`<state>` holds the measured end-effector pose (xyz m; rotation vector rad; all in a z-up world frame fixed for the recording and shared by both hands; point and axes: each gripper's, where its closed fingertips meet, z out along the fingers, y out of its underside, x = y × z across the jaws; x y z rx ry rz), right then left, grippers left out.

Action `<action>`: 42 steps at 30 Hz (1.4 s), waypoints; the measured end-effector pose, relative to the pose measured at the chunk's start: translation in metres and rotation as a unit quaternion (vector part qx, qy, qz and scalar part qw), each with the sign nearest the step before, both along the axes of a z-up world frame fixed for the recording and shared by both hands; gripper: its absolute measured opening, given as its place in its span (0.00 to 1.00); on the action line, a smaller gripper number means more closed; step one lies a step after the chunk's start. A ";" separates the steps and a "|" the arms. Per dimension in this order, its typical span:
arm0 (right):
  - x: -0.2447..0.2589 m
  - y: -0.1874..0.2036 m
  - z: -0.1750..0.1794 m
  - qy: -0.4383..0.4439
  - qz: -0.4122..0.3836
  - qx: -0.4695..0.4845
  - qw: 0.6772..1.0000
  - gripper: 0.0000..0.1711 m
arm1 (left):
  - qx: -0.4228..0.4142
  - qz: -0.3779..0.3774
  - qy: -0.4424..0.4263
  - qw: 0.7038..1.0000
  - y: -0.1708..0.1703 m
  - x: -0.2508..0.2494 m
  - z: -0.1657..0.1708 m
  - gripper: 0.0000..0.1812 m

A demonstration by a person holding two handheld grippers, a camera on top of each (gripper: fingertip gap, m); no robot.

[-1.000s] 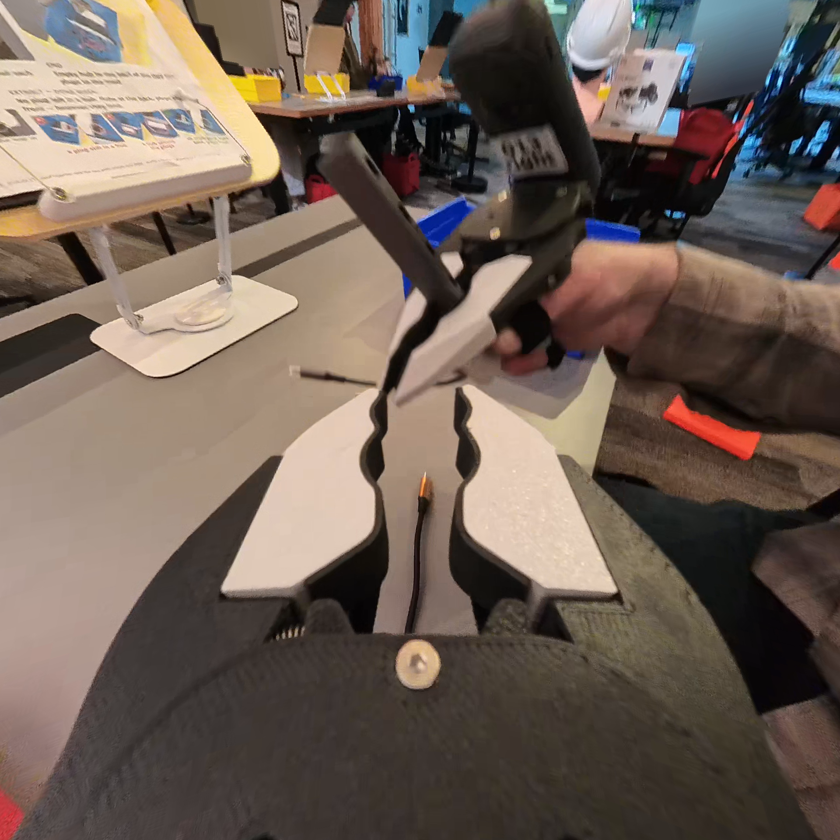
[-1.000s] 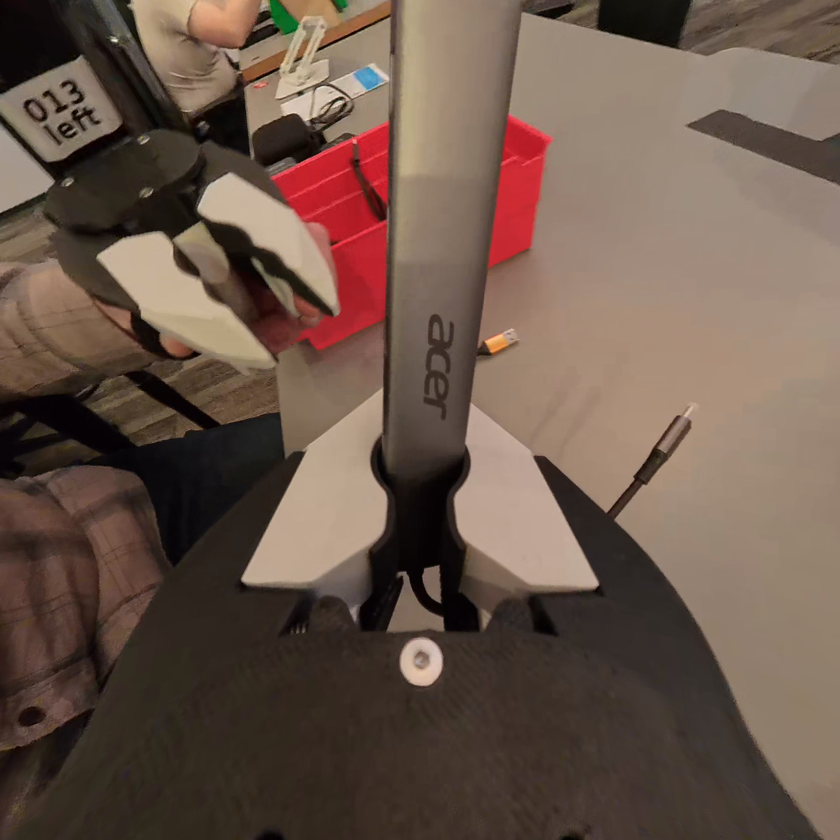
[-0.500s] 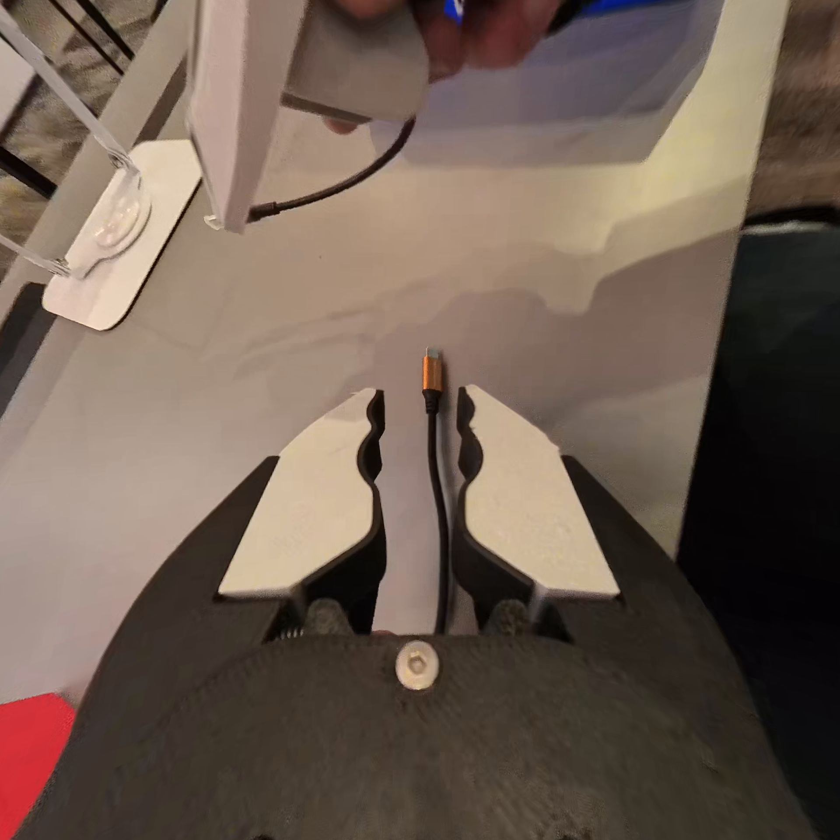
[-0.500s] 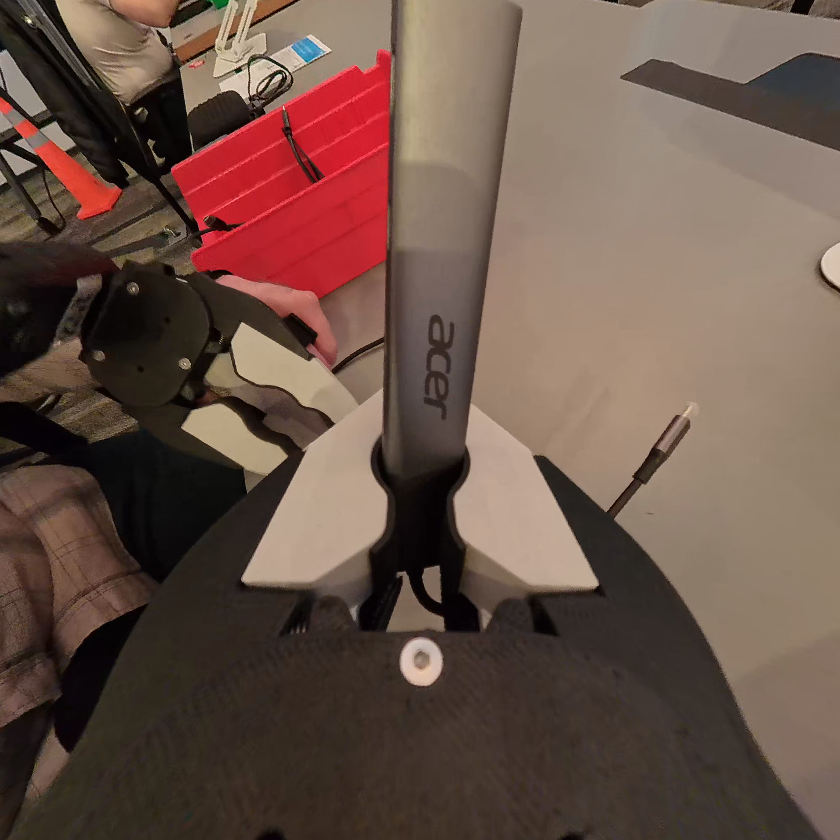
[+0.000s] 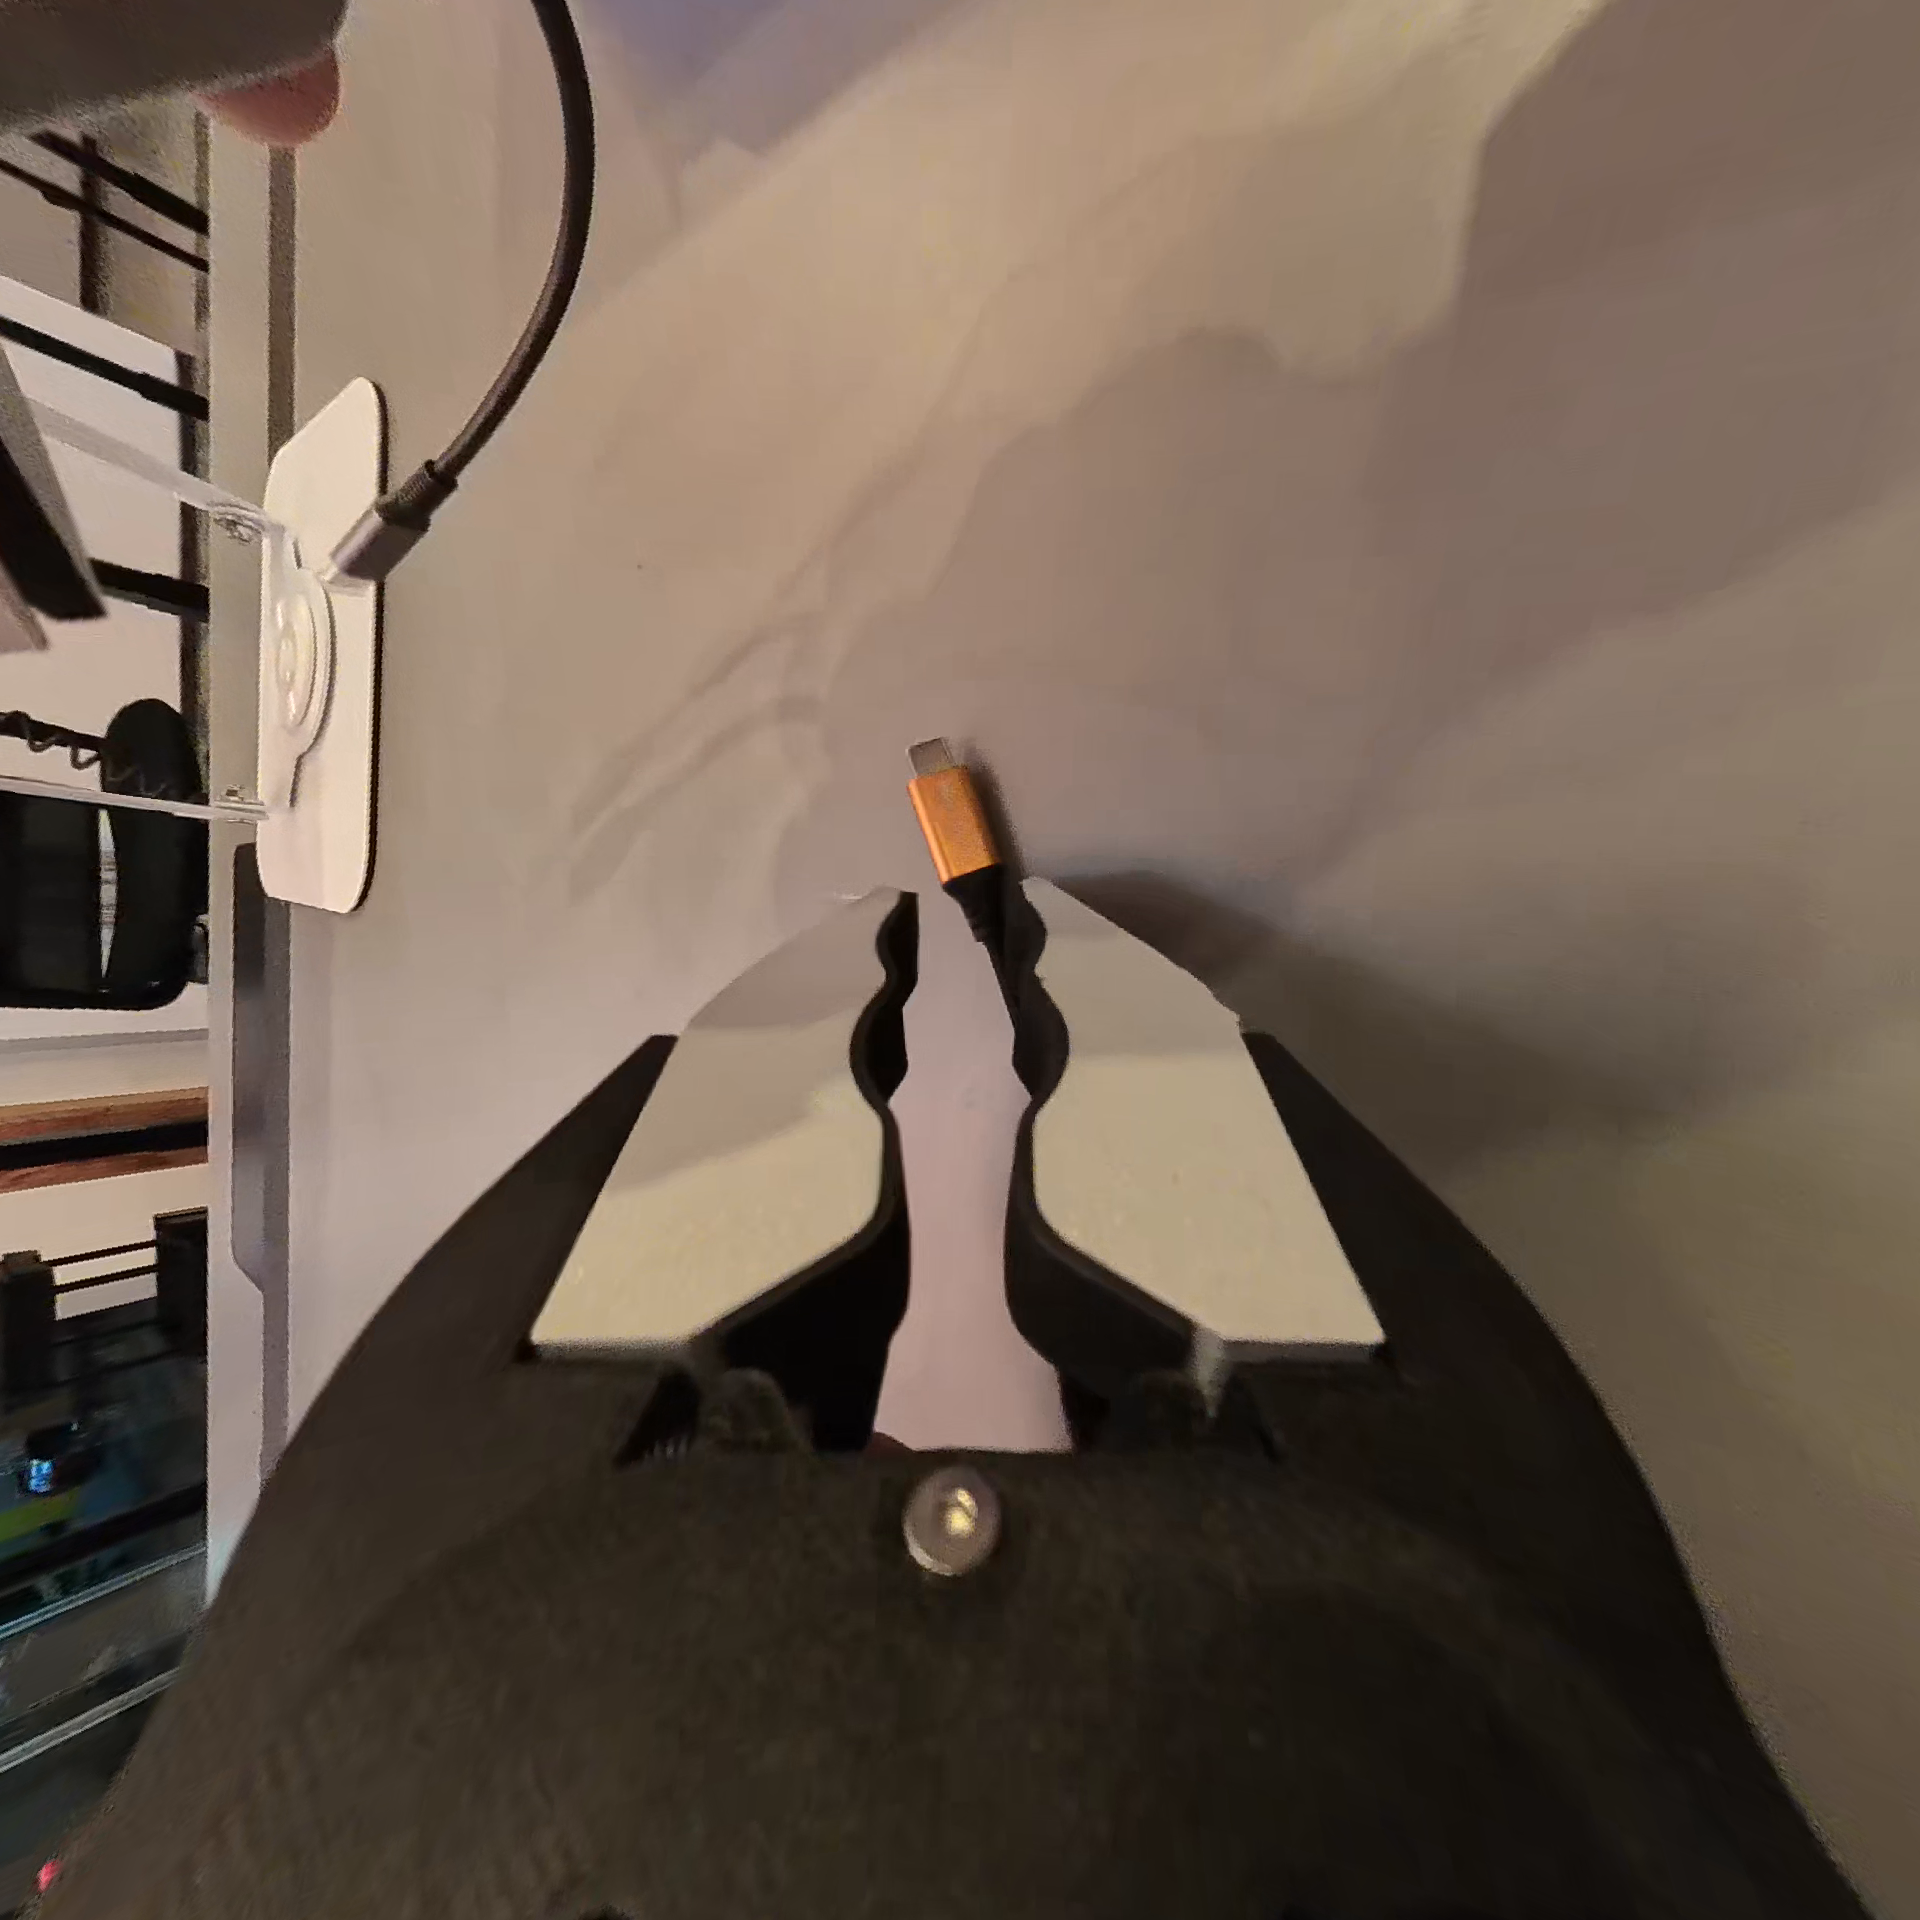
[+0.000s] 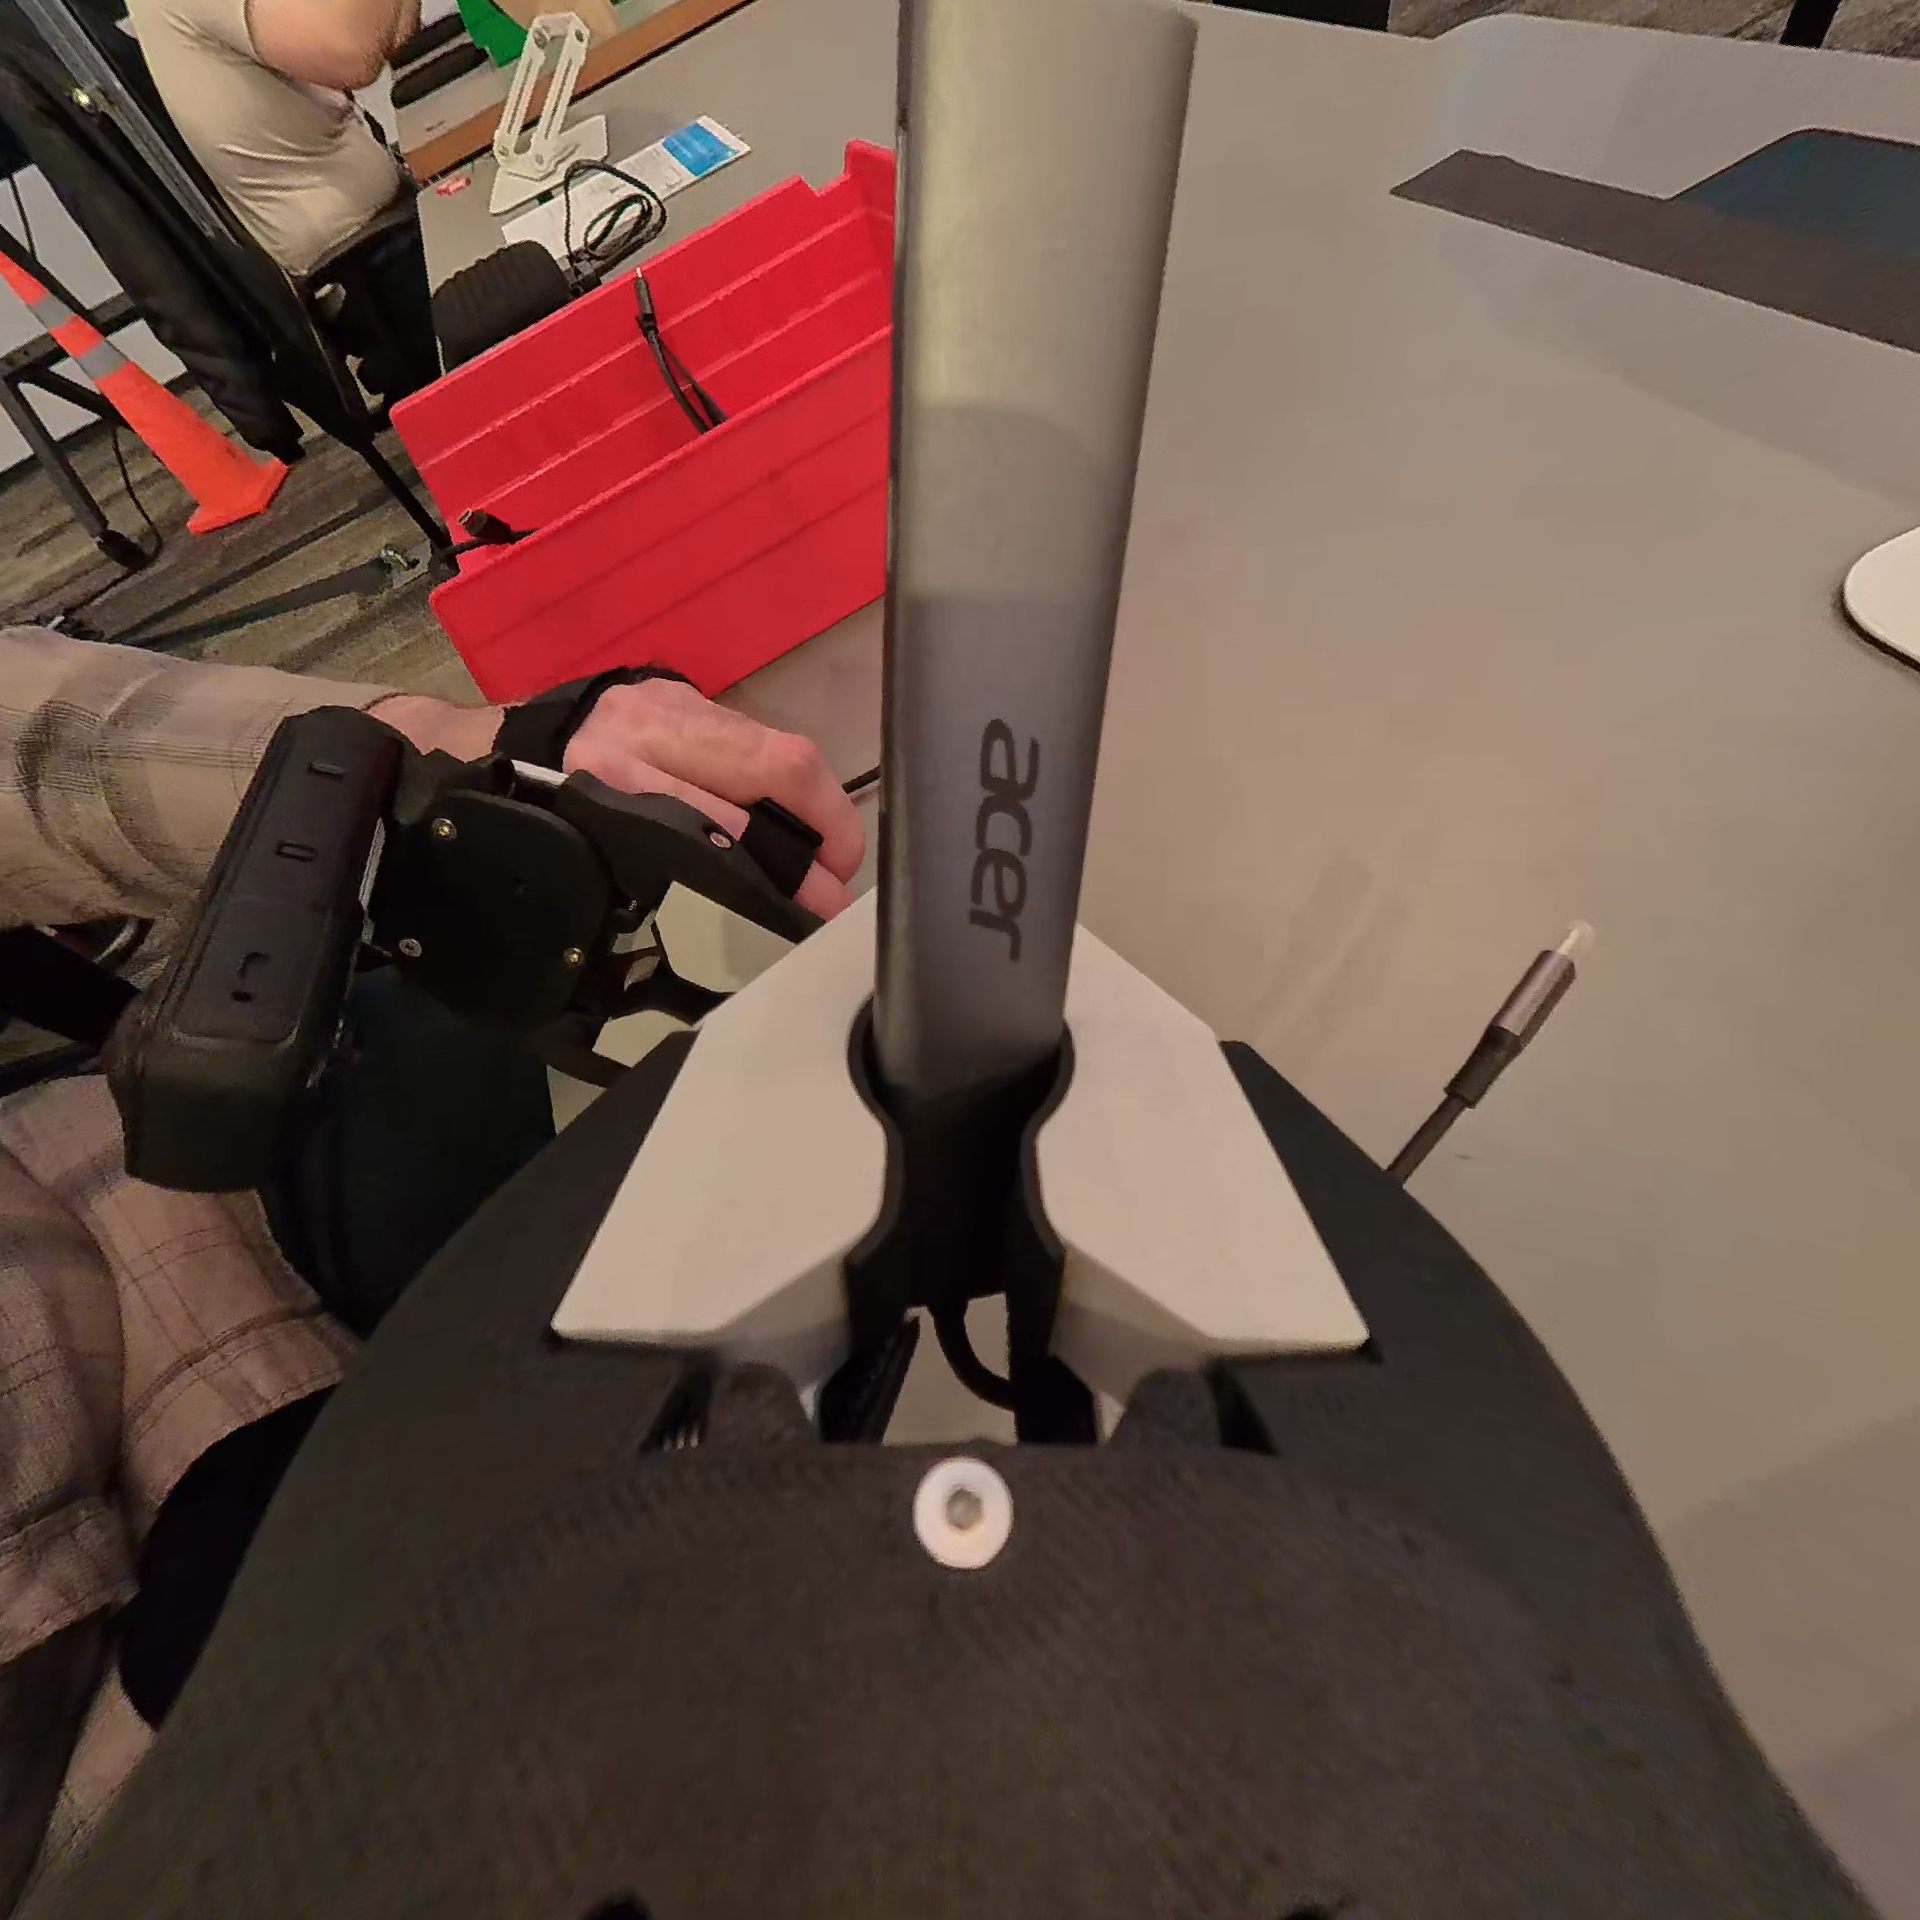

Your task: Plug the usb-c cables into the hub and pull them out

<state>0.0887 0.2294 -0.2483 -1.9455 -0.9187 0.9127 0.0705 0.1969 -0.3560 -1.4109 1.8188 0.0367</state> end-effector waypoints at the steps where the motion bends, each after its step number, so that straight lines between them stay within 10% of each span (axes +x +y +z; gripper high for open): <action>1: 0.000 0.000 0.000 0.001 0.001 0.000 1.000 0.05 | -0.002 0.001 -0.001 1.000 0.000 -0.001 0.000 0.08; 32: 0.000 0.000 0.004 0.006 0.001 0.008 1.000 0.05 | -0.194 0.113 -0.086 0.971 0.008 -0.008 -0.005 0.03; 42: 0.009 0.010 -0.017 -0.042 -0.029 -0.004 0.999 0.05 | -0.186 0.146 -0.149 0.960 0.027 -0.016 0.045 0.03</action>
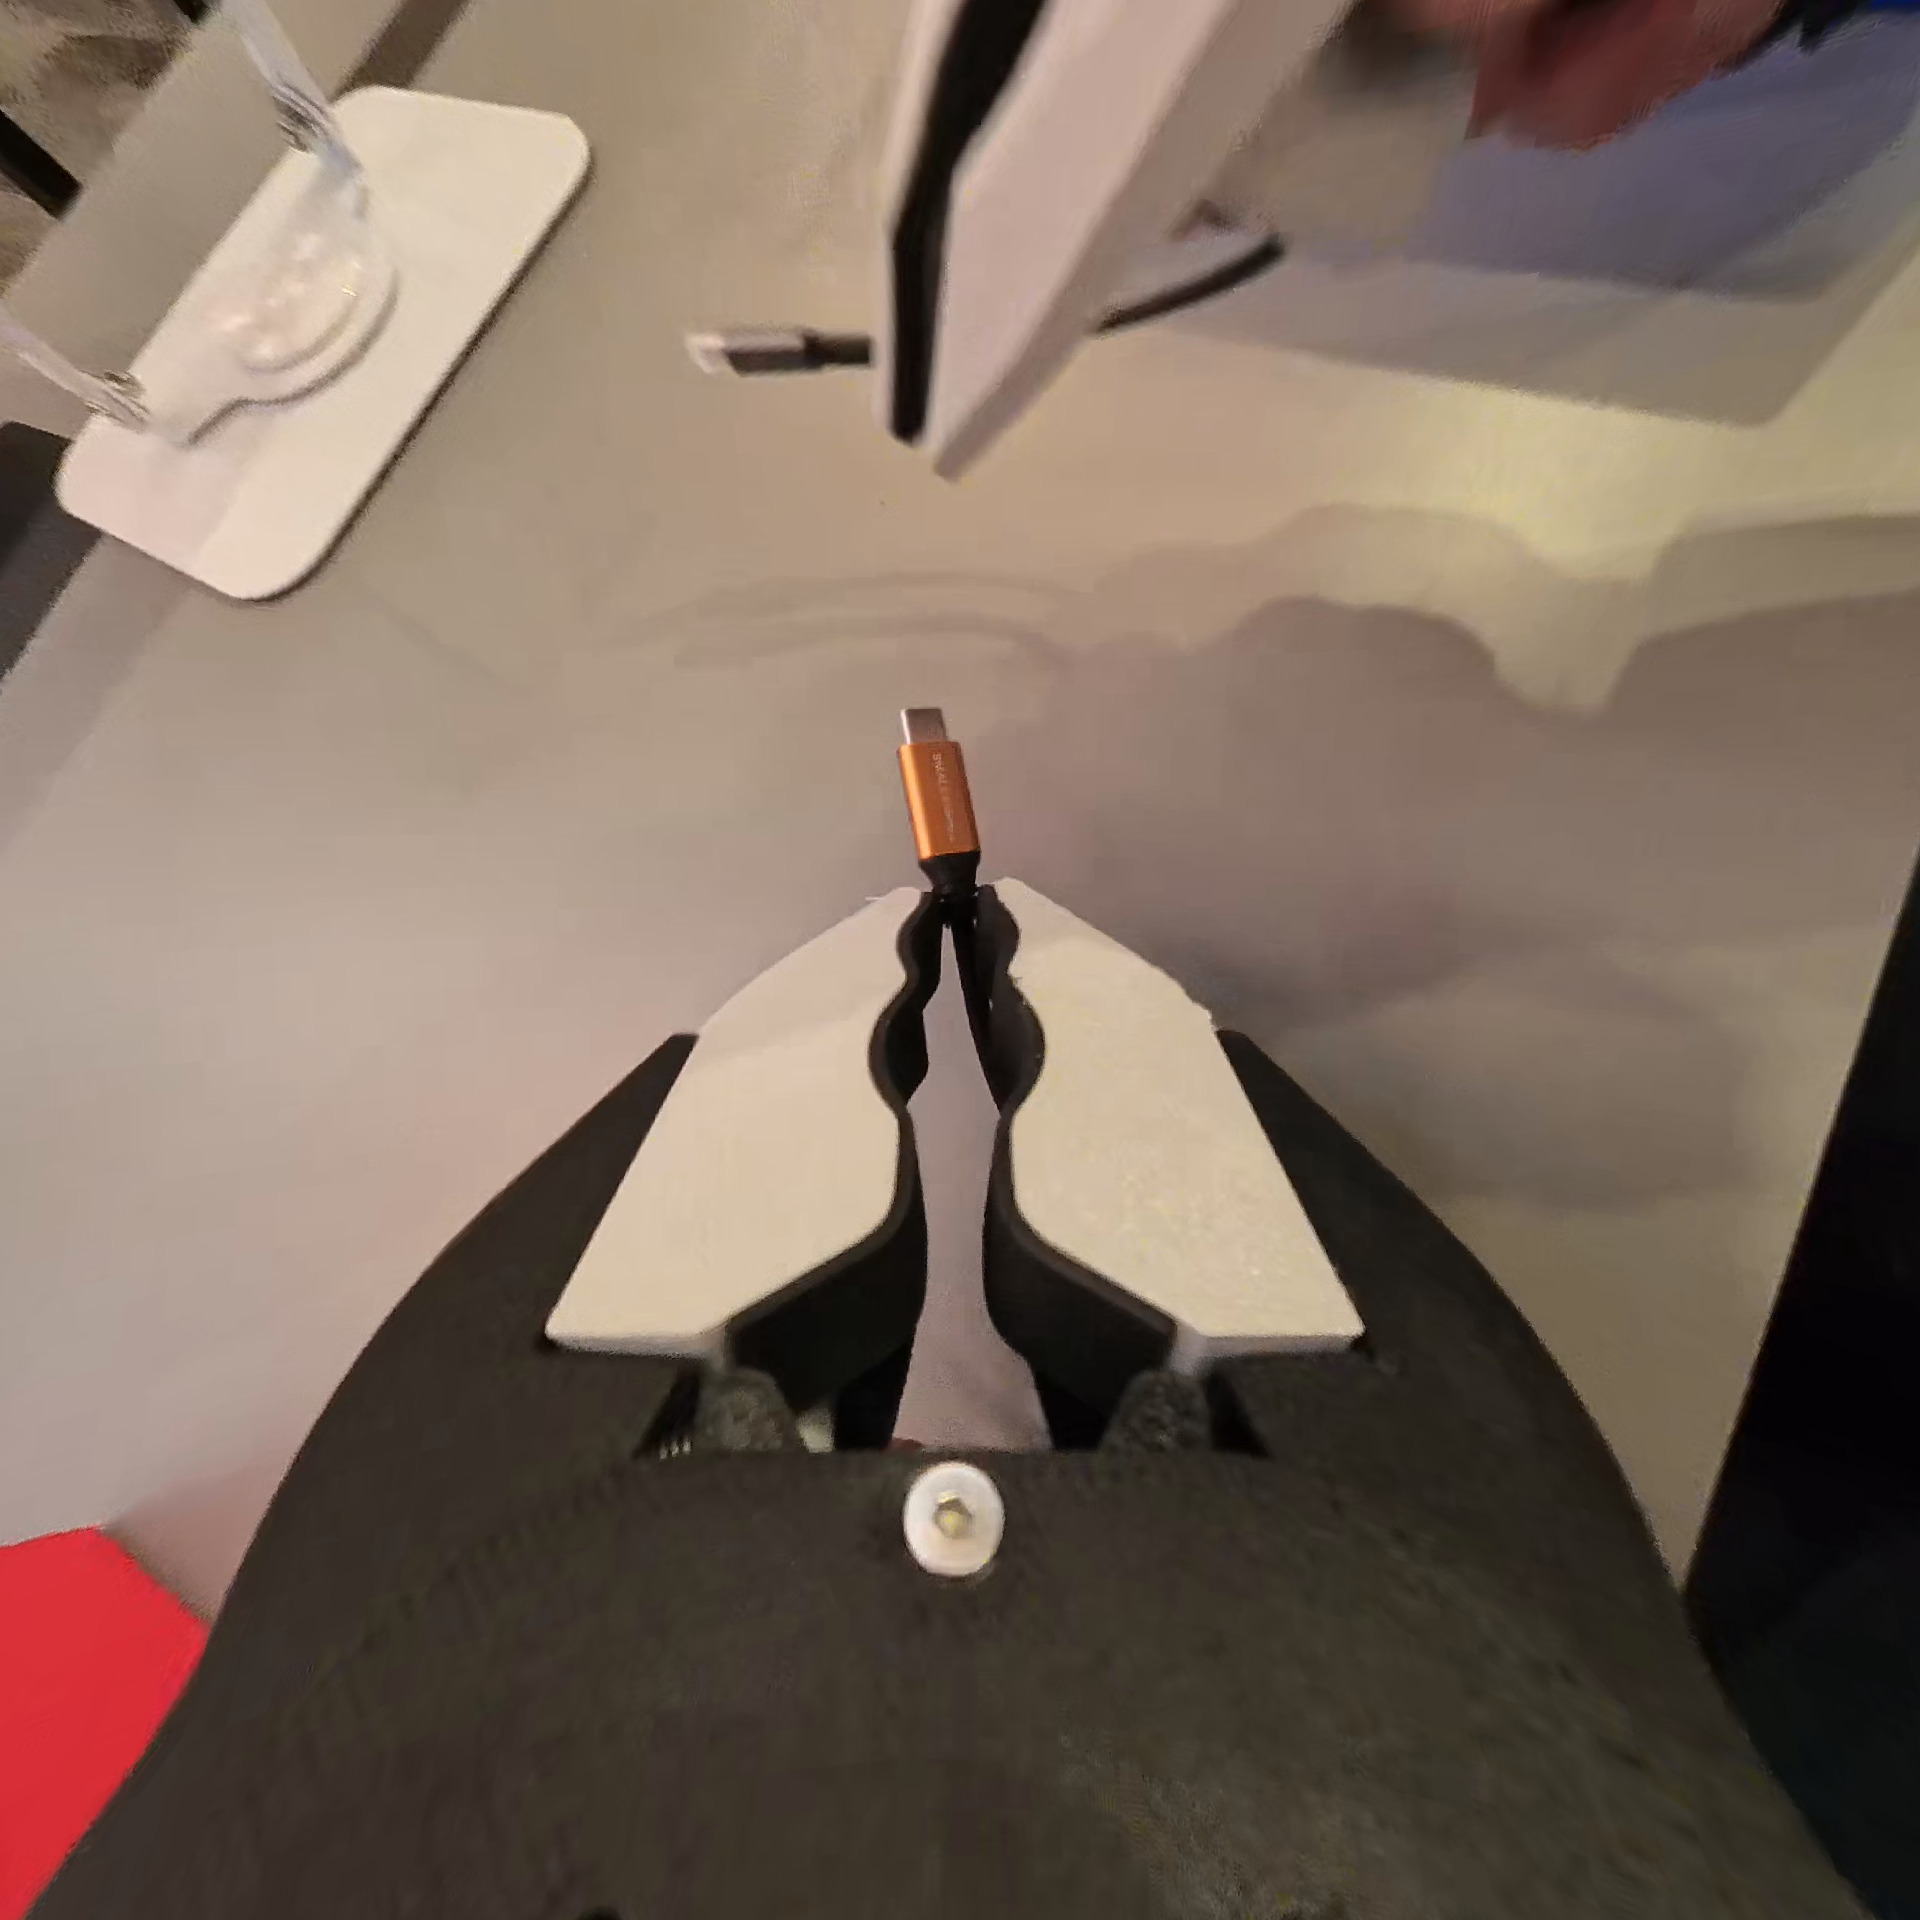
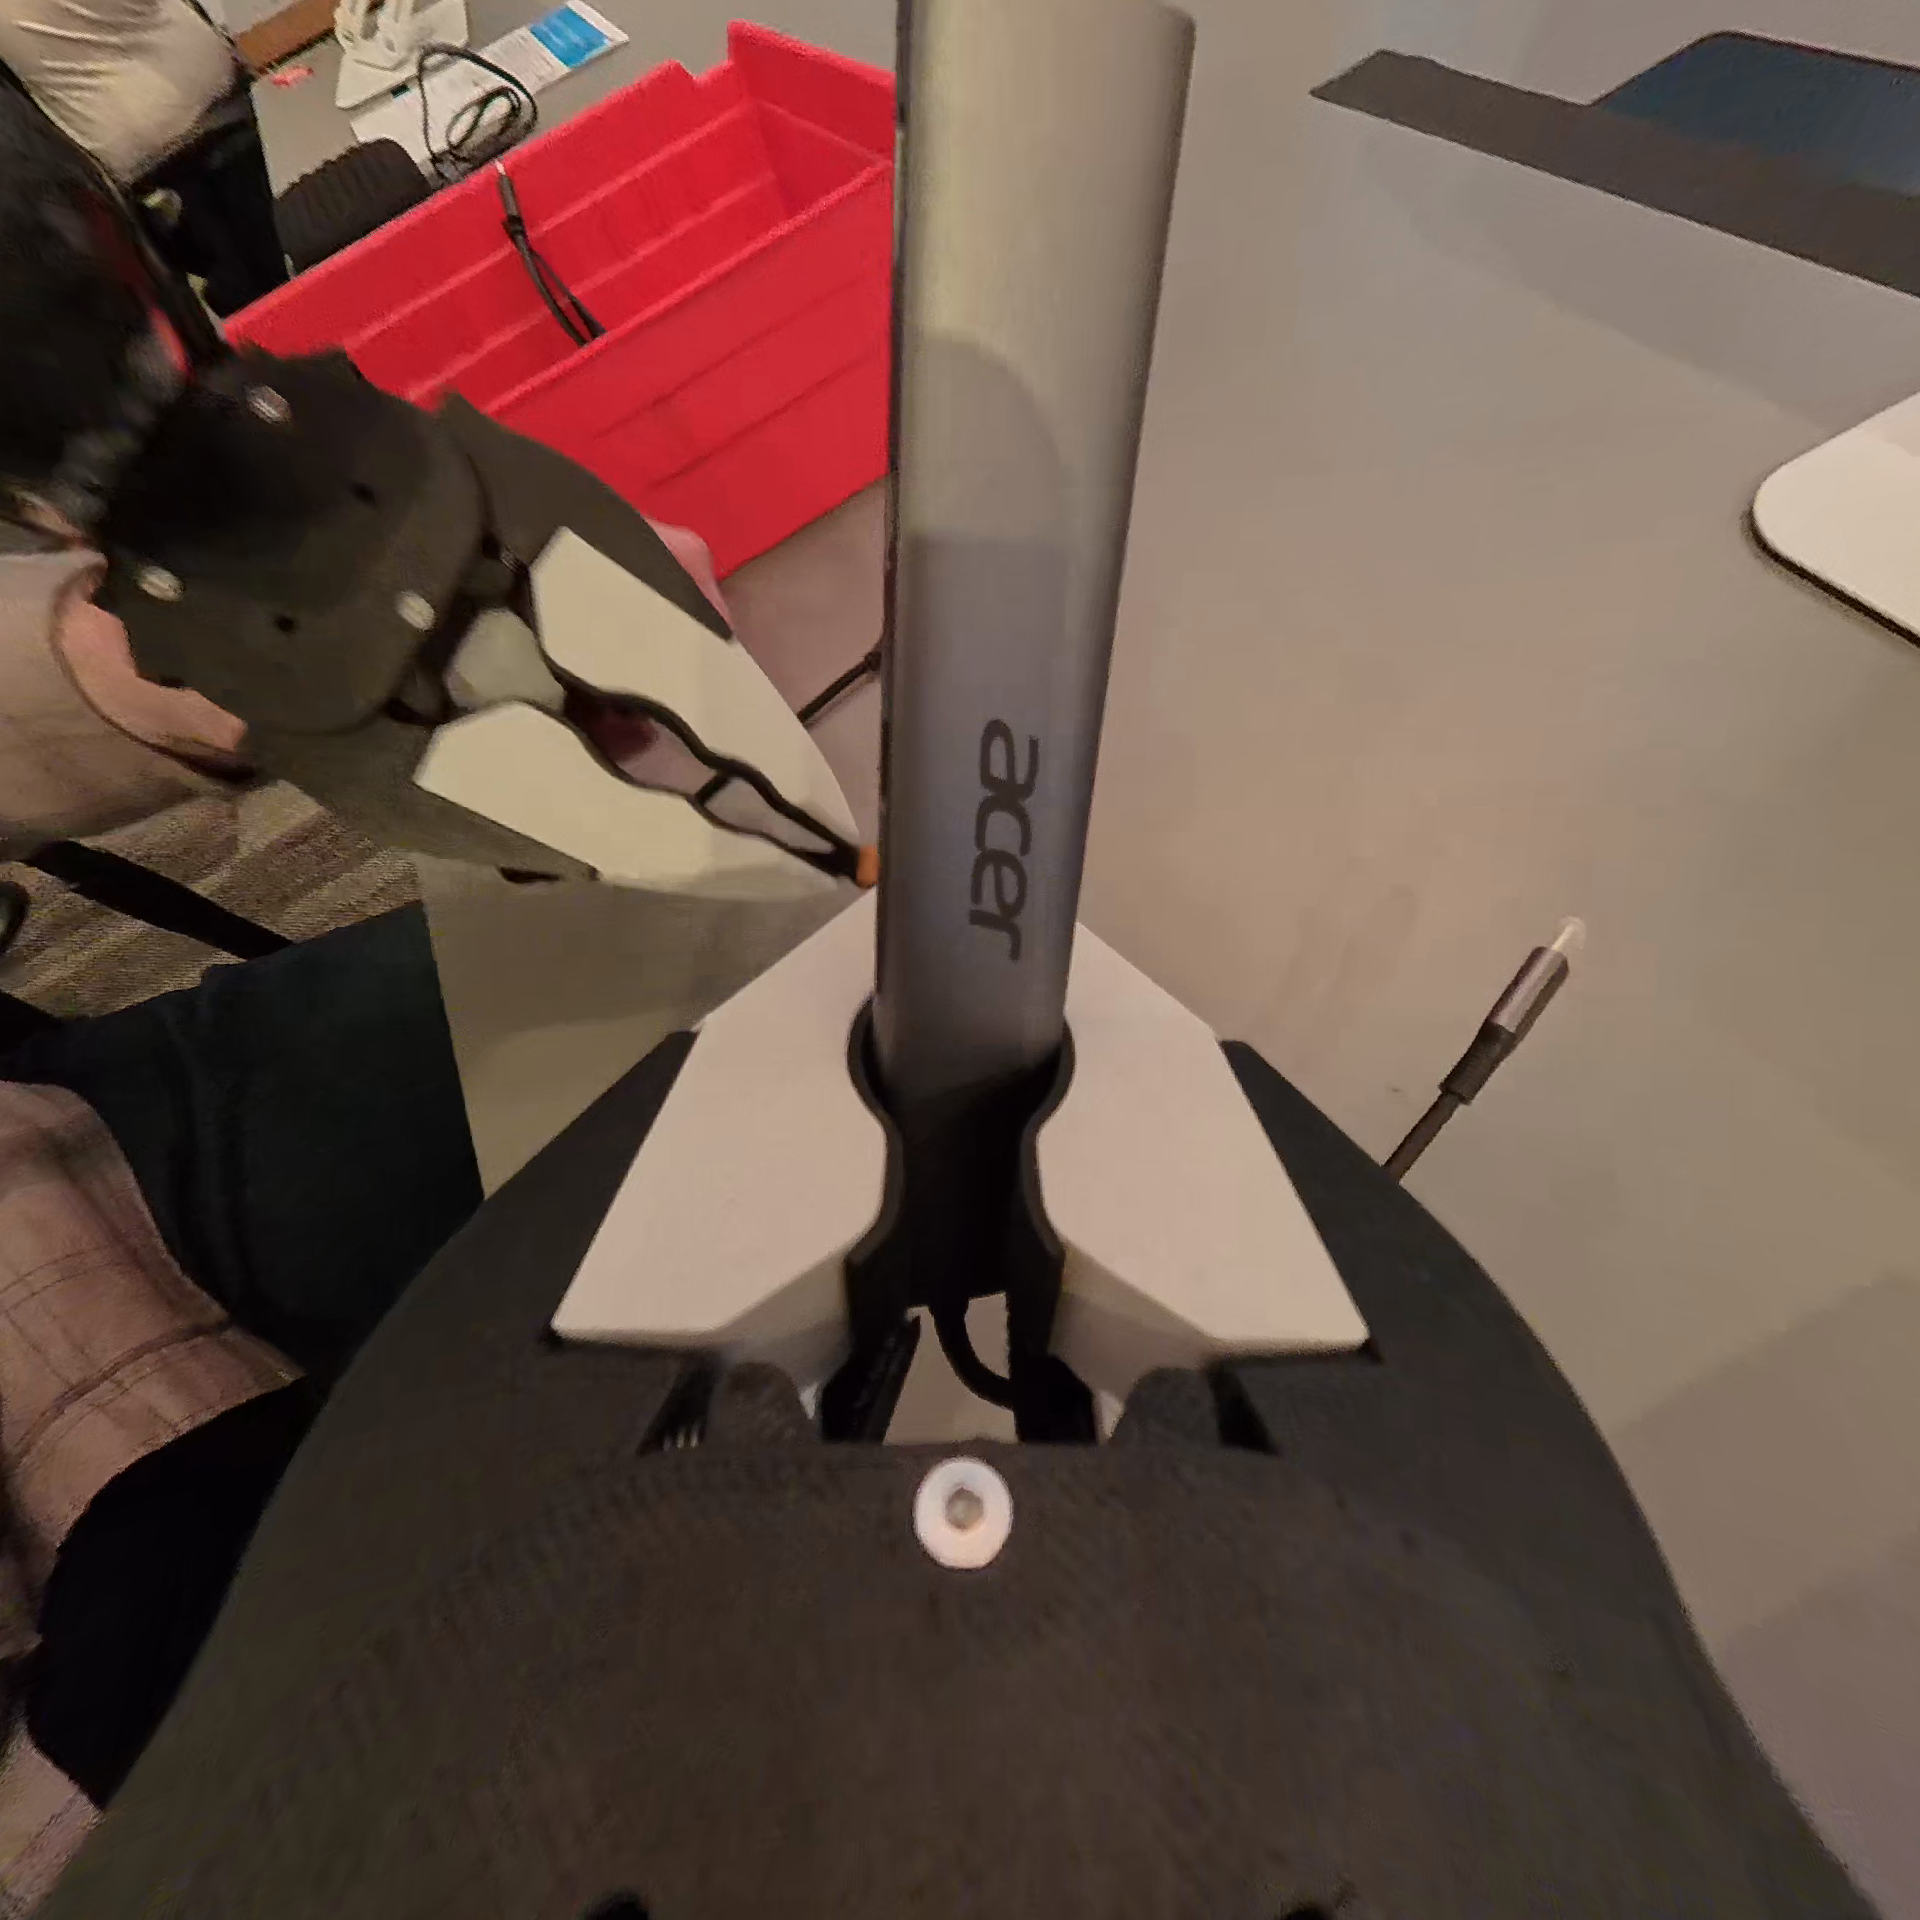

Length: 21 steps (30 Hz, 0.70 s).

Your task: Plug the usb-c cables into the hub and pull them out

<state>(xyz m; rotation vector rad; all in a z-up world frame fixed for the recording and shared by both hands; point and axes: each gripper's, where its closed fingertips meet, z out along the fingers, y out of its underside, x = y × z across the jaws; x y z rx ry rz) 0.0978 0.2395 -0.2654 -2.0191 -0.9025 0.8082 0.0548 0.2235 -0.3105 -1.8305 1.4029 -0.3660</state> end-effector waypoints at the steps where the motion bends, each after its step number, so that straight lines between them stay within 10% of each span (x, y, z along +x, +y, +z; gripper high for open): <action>1: 0.001 0.001 -0.003 -0.007 -0.005 -0.001 1.000 0.05 | 0.005 0.007 -0.006 1.000 0.002 -0.001 0.007 0.03; 21: 0.006 0.004 -0.044 -0.124 -0.025 -0.016 0.992 0.05 | 0.051 0.021 -0.001 0.998 -0.011 0.016 0.061 0.03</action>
